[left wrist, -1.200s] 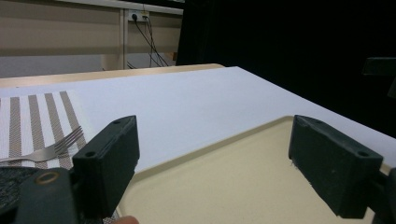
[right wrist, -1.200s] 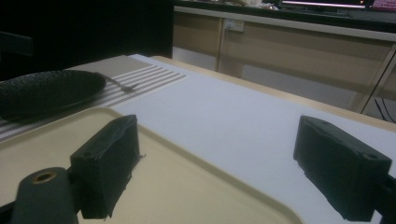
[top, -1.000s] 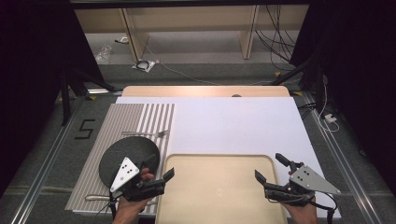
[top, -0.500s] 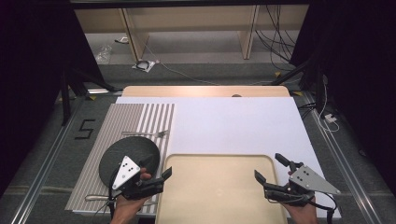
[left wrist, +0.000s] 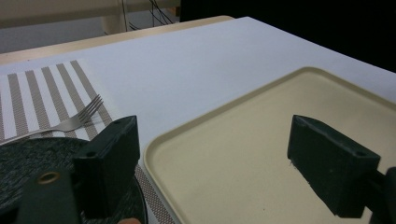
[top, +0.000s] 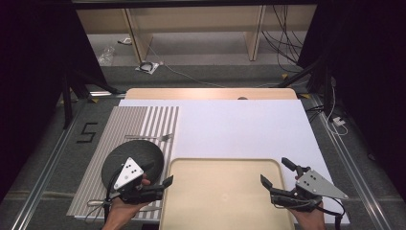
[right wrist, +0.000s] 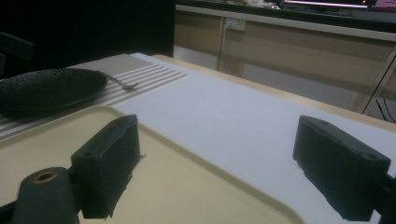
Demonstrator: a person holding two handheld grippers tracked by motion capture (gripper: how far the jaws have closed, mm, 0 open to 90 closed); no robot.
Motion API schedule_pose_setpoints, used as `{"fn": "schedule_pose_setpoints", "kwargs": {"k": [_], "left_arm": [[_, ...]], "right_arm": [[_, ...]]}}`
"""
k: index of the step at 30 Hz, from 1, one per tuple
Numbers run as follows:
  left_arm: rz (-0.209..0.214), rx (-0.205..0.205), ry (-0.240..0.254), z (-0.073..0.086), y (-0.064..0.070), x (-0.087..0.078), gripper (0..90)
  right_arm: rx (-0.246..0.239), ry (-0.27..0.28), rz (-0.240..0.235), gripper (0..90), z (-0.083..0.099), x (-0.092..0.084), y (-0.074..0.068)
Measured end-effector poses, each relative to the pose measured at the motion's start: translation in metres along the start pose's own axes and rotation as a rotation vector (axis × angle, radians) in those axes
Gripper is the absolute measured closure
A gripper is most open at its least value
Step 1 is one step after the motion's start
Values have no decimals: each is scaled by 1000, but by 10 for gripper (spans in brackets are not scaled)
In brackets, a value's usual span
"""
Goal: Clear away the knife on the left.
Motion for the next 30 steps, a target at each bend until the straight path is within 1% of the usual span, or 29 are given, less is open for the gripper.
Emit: {"fn": "schedule_pose_setpoints", "kwargs": {"k": [4,6,7,9,12,14,17,18,20,22,26,30], "left_arm": [[2,29,-45,-1,-3,-5,168],[-14,56,-82,0,-7,-7,172],[-18,63,-93,1,-8,-8,172],[-15,62,-118,2,-12,-12,178],[-24,65,-155,3,-19,-17,178],[-32,69,-169,4,-23,-20,178],[-52,104,-210,3,-28,-25,179],[-52,104,-210,3,-28,-25,181],[-53,123,-251,3,-32,-29,182],[-64,141,-277,4,-35,-32,183],[-74,144,-310,6,-41,-39,187],[-84,153,-359,12,-46,-46,190]], "right_arm": [[-1,-2,1,157,0,0,1],[-2,-5,1,158,0,0,1],[-2,-3,1,158,0,0,1],[0,-1,-1,158,0,0,1],[0,-2,-2,158,0,0,1],[1,-4,-3,158,0,1,1],[3,-8,-5,158,1,1,0],[3,-9,-6,159,1,1,0],[2,-12,-8,158,1,1,0],[3,-10,-8,159,1,1,0],[6,-18,-10,159,1,1,0],[6,-17,-11,159,1,1,0]]}}
Point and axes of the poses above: each handheld gripper's, and its own axes: x roughly forward along the jaws, z roughly out of its underside, y roughly to its right, the point moved 5 cm from there along x, roughly forward along the jaws, and after that the axes turned 5 degrees about -x, right-handed, at the moved point
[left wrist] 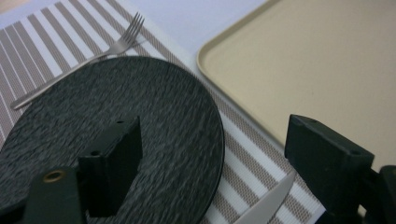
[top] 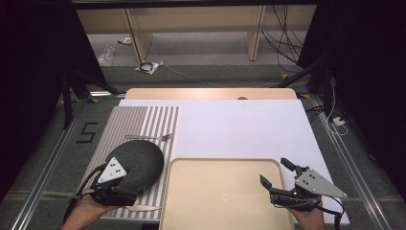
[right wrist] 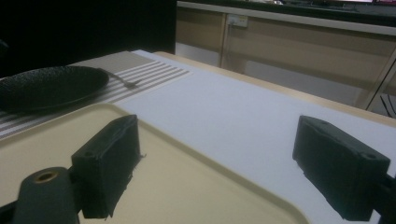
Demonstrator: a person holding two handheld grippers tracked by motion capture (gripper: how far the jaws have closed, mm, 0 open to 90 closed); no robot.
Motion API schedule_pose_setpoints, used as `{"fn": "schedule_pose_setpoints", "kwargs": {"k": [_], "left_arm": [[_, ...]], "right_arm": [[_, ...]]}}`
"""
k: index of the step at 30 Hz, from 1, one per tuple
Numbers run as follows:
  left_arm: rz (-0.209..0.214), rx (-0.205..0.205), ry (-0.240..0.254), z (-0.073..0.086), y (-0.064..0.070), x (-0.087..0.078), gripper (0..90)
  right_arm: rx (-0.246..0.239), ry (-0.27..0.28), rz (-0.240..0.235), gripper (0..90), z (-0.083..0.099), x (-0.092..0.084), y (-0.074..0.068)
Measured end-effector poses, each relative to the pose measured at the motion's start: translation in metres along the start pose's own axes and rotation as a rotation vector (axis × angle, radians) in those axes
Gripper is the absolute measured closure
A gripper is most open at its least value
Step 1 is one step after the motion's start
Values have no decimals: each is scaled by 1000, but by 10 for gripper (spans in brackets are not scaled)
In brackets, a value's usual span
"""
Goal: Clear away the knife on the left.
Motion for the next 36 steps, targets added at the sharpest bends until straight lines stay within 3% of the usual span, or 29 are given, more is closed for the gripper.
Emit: {"fn": "schedule_pose_setpoints", "kwargs": {"k": [29,36], "left_arm": [[-60,25,-312,49,-27,-14,218],[-57,21,-381,58,-32,-14,230]], "right_arm": [[-3,-13,-10,159,2,5,-1],[-5,-13,-11,159,2,5,-1]]}}
Point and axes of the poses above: each handheld gripper's, and its own axes: x roughly forward along the jaws, z roughly out of its underside, y roughly to its right, the point moved 5 cm from there along x, roughly forward along the jaws, and after that the axes turned 5 degrees about -x, right-handed, at the moved point
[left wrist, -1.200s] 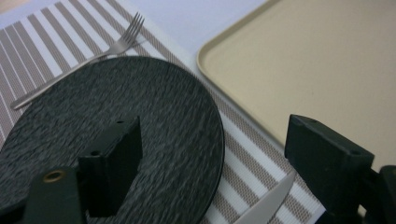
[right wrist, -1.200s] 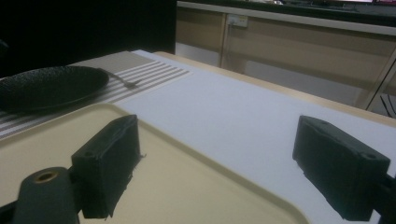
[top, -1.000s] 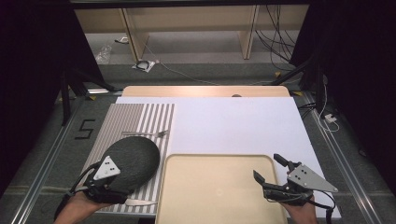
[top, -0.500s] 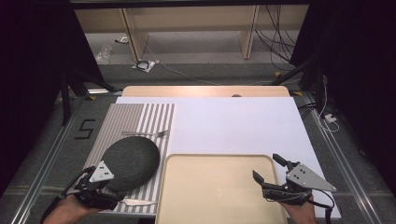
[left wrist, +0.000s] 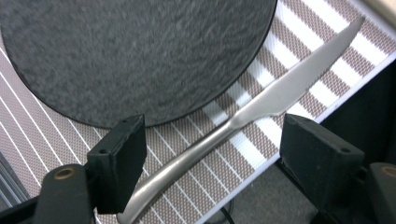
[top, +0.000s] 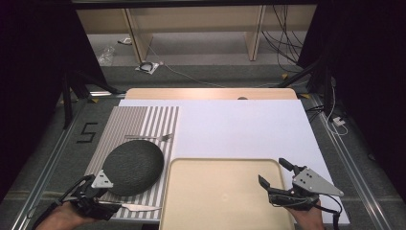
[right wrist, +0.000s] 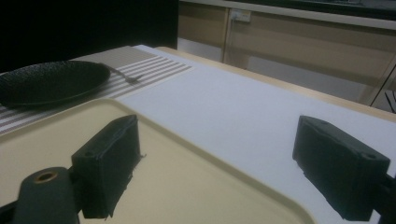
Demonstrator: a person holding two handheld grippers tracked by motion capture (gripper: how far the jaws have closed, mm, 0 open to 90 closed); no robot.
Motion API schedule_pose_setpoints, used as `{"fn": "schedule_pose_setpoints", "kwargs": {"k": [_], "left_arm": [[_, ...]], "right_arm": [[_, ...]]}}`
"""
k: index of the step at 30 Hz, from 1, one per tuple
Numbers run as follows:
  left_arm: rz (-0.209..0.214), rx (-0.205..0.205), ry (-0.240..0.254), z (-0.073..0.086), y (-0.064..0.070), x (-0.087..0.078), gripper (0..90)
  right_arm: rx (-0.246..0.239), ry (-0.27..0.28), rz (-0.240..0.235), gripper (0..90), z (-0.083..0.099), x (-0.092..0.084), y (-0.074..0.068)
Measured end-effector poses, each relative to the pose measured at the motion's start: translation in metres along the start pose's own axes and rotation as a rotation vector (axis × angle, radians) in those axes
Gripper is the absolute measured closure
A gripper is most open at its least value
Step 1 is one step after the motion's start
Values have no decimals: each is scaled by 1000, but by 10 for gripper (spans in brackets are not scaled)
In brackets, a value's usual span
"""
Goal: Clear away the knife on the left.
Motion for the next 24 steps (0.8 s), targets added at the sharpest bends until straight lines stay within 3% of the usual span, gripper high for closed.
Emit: {"fn": "schedule_pose_setpoints", "kwargs": {"k": [12,24], "left_arm": [[15,-21,-101,10,-7,14,248],[34,-12,-152,10,-11,25,292]], "right_arm": [[0,-6,-1,160,0,0,0],[-3,-7,-5,160,0,1,-1]]}}
Point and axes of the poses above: each handheld gripper's, and its own axes: x roughly forward along the jaws, z roughly out of its underside, y roughly to its right, the point moved 5 cm from there along x, roughly forward along the jaws, and after that the axes turned 5 degrees about -x, right-handed, at the moved point
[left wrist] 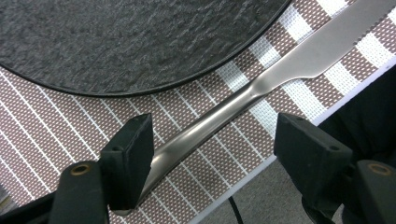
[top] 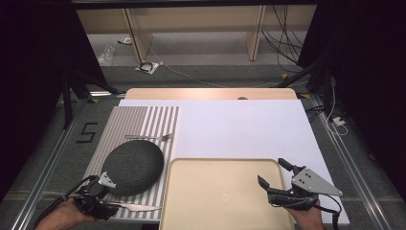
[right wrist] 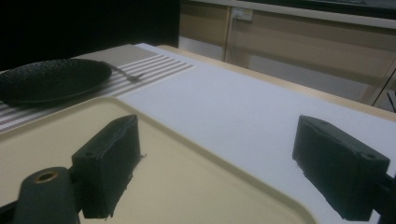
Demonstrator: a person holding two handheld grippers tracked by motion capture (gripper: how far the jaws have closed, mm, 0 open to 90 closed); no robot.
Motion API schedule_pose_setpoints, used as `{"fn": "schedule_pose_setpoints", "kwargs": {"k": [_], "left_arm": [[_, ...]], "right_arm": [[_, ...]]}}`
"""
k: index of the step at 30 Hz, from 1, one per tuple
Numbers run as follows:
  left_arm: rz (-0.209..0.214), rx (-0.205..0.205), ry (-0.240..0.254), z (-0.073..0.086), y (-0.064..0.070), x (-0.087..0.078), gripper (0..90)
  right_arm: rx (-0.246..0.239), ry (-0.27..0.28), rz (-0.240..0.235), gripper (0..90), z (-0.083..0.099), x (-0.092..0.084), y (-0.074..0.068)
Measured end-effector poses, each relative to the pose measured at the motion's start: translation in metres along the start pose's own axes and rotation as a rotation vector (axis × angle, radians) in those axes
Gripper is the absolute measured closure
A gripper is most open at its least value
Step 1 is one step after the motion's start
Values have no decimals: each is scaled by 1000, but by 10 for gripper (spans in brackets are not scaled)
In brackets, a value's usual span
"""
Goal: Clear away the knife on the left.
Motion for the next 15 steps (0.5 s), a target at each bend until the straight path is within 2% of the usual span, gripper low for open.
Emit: {"fn": "schedule_pose_setpoints", "kwargs": {"k": [15], "left_arm": [[20,33,-64,-6,0,9,336]], "right_arm": [[1,-5,-6,160,1,1,-1]]}}
Point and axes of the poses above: each handheld gripper's, and its own axes: x roughly forward along the jaws, z roughly out of its underside, y roughly to its right, the point moved 5 cm from there along x, roughly forward along the jaws, and after that the axes turned 5 degrees about -x, right-handed, at the moved point
